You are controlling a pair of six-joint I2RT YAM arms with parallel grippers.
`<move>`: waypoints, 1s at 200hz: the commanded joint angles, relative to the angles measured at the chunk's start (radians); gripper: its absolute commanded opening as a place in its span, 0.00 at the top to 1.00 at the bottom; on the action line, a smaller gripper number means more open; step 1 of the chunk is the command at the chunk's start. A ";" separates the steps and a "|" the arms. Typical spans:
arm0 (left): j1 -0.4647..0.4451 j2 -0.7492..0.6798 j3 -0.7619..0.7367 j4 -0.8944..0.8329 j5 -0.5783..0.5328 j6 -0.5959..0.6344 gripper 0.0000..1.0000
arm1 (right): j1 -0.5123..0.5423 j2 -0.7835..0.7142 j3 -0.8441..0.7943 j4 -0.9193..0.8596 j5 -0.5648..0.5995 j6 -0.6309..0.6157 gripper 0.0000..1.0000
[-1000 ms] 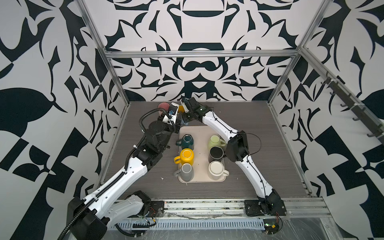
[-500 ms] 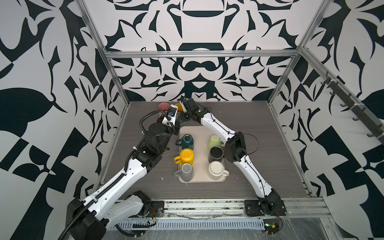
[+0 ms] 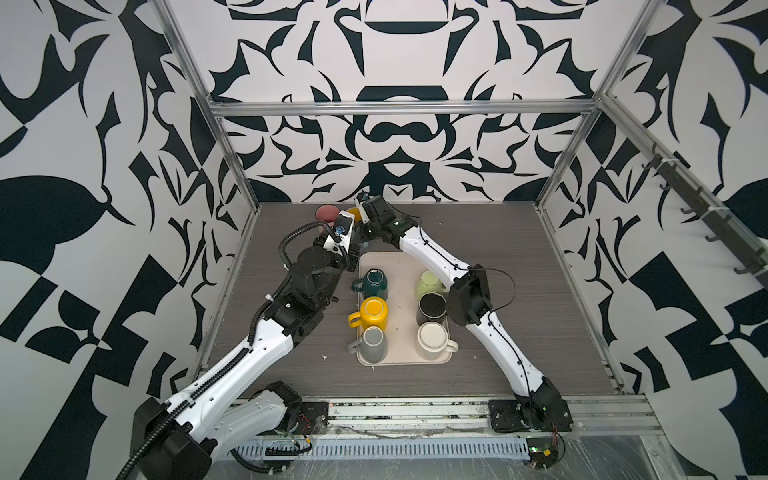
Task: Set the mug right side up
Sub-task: 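Lower the blue mug upright beside the pink mug with the right gripper, then withdraw the right gripper while the left gripper reaches to the dark green mug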
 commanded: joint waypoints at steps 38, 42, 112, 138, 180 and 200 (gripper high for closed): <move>0.005 -0.044 -0.015 -0.012 0.010 -0.043 0.52 | 0.008 -0.081 -0.032 0.032 -0.126 0.094 0.63; 0.006 -0.047 -0.015 -0.015 0.010 -0.045 0.52 | 0.009 -0.085 -0.035 0.031 -0.123 0.093 0.62; 0.006 -0.061 0.068 -0.217 -0.035 -0.166 0.48 | 0.001 -0.293 -0.229 0.072 -0.032 0.041 0.59; 0.007 -0.021 0.178 -0.429 -0.075 -0.327 0.48 | -0.011 -0.442 -0.407 0.153 -0.025 0.030 0.57; 0.112 0.066 0.308 -0.729 -0.015 -0.837 0.48 | -0.030 -0.659 -0.629 0.161 0.052 0.064 0.57; 0.215 0.076 0.280 -0.759 0.130 -1.088 0.44 | -0.030 -0.764 -0.739 0.159 0.108 0.085 0.57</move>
